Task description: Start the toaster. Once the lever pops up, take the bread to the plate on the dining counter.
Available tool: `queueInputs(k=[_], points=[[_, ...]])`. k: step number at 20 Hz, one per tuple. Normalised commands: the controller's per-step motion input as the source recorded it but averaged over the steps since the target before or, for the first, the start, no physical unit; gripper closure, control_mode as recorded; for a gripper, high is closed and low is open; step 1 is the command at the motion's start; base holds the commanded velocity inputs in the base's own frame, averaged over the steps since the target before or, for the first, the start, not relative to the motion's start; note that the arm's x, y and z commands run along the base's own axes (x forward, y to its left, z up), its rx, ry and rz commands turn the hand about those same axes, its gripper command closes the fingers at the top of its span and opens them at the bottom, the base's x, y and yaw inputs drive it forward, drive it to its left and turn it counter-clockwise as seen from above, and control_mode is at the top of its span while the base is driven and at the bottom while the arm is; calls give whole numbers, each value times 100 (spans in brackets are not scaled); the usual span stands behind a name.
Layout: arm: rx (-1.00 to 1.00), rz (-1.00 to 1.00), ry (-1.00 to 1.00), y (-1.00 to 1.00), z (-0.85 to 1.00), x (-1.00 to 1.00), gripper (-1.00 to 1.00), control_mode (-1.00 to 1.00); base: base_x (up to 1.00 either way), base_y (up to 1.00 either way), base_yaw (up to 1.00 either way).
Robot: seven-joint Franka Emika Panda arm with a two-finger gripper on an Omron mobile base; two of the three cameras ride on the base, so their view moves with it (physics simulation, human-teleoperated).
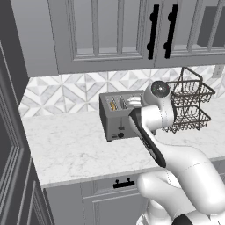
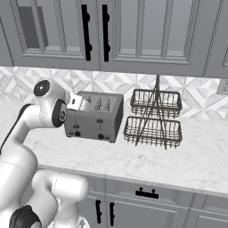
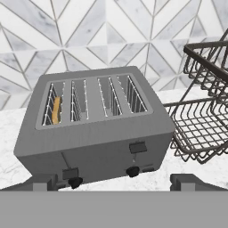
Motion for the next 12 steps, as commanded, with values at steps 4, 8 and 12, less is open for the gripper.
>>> queueInputs(k=[4, 8, 12], points=[[0, 0, 0, 0, 0, 0, -100, -100, 0, 0, 0], [0, 0, 0, 0, 0, 0, -100, -100, 0, 0, 0], [0, 0, 0, 0, 0, 0, -100, -100, 0, 0, 0]])
